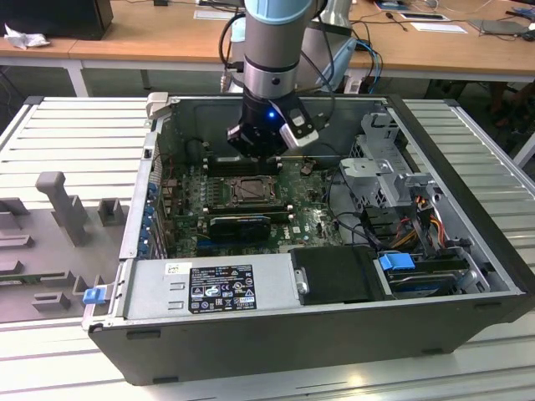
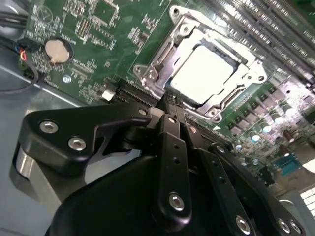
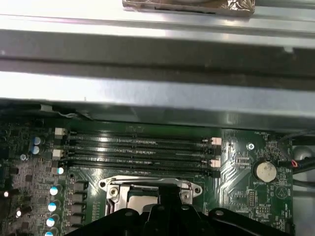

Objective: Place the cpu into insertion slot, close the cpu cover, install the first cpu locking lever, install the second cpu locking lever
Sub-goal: 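Install the second cpu locking lever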

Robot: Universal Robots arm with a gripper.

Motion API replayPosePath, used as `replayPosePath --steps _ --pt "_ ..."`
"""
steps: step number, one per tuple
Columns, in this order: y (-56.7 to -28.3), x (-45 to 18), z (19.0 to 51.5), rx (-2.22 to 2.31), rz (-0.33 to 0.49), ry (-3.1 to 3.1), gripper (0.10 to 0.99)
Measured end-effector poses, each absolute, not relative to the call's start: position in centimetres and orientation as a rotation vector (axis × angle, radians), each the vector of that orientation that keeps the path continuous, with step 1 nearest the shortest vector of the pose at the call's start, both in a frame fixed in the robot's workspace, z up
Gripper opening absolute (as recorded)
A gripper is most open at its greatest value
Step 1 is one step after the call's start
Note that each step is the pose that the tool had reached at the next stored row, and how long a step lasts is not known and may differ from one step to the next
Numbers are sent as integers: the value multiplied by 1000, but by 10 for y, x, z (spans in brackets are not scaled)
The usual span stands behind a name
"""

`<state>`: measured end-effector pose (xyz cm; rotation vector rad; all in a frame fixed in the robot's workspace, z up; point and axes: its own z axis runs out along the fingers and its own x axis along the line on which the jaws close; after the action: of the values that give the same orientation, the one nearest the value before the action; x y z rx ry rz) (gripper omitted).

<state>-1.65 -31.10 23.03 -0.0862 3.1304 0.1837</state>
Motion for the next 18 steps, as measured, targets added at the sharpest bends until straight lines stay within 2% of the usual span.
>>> replayPosePath --steps 13,18 --pt "-342 -17 237 -86 184 3130 106" --pt "-364 -17 236 -86 191 3134 106"
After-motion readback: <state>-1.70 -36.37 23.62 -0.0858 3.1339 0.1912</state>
